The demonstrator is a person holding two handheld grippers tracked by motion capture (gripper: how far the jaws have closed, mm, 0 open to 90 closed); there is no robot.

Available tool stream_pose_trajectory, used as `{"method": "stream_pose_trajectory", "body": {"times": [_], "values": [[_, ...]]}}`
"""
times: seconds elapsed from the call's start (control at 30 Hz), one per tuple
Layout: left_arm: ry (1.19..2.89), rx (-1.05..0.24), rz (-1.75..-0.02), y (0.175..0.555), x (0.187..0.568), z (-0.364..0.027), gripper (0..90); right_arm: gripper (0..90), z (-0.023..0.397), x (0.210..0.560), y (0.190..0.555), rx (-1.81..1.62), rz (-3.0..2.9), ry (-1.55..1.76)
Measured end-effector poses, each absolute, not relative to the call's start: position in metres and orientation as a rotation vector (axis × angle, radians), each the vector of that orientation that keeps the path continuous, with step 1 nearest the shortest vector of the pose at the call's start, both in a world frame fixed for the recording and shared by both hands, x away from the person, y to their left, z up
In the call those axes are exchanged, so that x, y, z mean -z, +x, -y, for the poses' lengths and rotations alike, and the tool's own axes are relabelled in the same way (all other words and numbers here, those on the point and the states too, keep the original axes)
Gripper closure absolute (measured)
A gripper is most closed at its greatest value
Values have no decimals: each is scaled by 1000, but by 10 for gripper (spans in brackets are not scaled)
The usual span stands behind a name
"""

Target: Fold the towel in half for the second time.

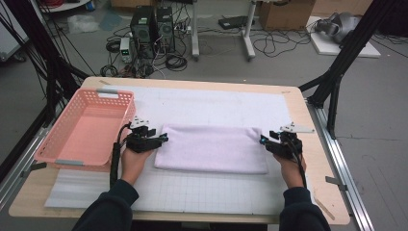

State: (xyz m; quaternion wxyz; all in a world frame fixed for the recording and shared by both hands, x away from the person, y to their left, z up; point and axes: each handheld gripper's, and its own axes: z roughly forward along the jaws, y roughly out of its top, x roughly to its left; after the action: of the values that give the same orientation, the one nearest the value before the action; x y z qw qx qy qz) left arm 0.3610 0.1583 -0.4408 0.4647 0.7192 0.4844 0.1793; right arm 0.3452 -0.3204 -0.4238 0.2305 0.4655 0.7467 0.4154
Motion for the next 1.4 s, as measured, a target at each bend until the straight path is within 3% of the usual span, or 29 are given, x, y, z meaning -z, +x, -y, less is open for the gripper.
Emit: {"method": "stream_pose_trajectory", "body": {"times": [0.33,0.57,0.7,1.03,1.4], "values": [[1756,-395,-1113,341,445,-159,374,464,322,445,323,-1012,-2128,1301],[1620,-395,-1106,332,437,-166,154,422,332,425,306,-1150,-2081,1257],[1581,-361,-1025,323,429,-167,160,339,339,414,296,-1274,-2041,1274],[1637,-509,-804,308,429,-173,215,218,338,415,270,-1268,-2032,1120],[1632,-437,-877,309,431,-171,172,205,333,421,276,-1219,-2042,1112]]}}
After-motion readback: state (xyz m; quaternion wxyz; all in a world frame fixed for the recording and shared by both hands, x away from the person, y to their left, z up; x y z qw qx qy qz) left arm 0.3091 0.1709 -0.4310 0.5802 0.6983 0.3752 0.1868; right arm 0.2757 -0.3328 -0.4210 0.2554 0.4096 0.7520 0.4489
